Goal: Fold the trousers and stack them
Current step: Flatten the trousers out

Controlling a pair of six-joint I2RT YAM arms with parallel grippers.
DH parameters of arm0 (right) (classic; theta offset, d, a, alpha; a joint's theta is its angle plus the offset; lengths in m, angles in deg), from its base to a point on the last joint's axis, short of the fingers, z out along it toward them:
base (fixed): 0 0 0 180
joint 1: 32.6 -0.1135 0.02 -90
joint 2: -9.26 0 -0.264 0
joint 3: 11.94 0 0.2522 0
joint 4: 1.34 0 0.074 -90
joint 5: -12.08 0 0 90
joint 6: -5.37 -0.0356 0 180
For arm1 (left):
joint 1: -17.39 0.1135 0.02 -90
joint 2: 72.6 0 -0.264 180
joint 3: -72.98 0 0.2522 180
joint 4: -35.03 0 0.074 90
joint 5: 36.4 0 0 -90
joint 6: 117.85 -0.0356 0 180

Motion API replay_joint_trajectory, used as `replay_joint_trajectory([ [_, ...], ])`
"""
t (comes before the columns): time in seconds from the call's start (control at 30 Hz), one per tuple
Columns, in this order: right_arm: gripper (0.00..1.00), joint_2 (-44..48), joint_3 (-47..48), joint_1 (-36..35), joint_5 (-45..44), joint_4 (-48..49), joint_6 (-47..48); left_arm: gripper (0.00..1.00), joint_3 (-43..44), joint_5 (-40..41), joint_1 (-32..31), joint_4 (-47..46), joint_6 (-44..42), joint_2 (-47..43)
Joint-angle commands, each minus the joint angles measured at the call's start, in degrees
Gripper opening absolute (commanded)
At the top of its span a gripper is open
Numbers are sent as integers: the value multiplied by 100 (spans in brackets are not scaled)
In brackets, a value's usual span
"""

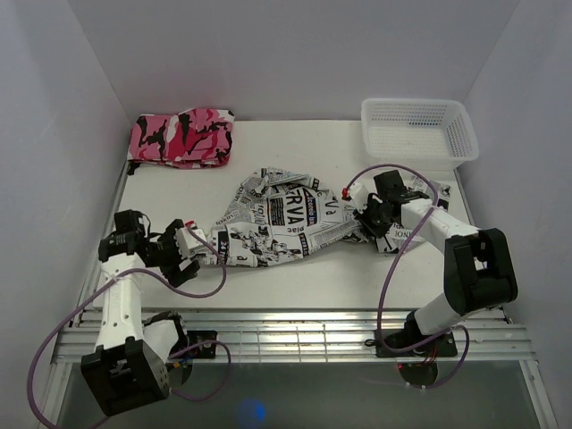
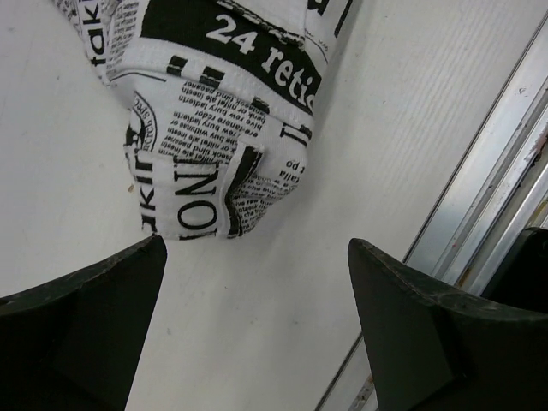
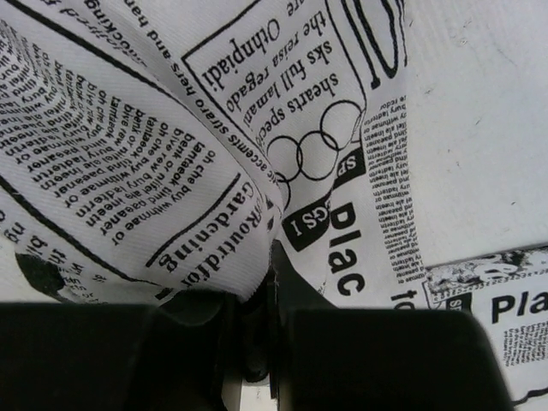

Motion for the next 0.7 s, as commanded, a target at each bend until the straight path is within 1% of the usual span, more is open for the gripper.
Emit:
replay_joint_trajectory([
  [0.0,8,-152,306,78,144,-149,-199,98,-279,196,-419,-945,311,-133],
  [0.1,8,-275,358,114,197,-202,-269,98,-438,337,-859,-1463,830,-19],
  [0.13,8,-302,367,131,223,-228,-313,98,-474,512,-1095,-1708,944,121],
  [0.17,8,-320,376,140,275,-315,-339,98,-509,592,-1202,-1815,1015,218],
  [0.27,8,-285,297,140,443,-386,-445,94,-632,856,-1544,-2227,1296,535],
  [0.33,8,-223,210,140,548,-474,-462,76,-615,961,-1642,-2430,1463,736],
  [0.37,8,-171,166,140,583,-526,-471,56,-589,996,-1642,-2510,1629,781],
  [0.43,8,-92,8,140,531,-527,-445,37,-388,1093,-1642,-2668,1753,886],
  [0.47,8,-30,-54,140,418,-527,-358,27,-299,1311,-1633,-2712,1789,1017],
  [0.5,8,-4,-107,149,347,-501,-296,7,-211,1435,-1642,-2765,1824,1080],
  [0.53,9,14,-151,227,285,-509,-261,3,-115,1567,-1642,-2905,1955,1150],
  [0.57,26,49,-151,315,224,-535,-165,1,130,1707,-1633,-2932,1973,1272],
  [0.6,38,75,-151,403,171,-544,-85,0,280,1743,-1607,-2941,2000,1335],
  [0.63,50,119,-151,656,127,-527,37,0,438,1779,-1546,-2959,2104,1396],
  [0.67,73,181,-143,824,48,-501,204,0,762,1814,-1528,-2941,2158,1458],
])
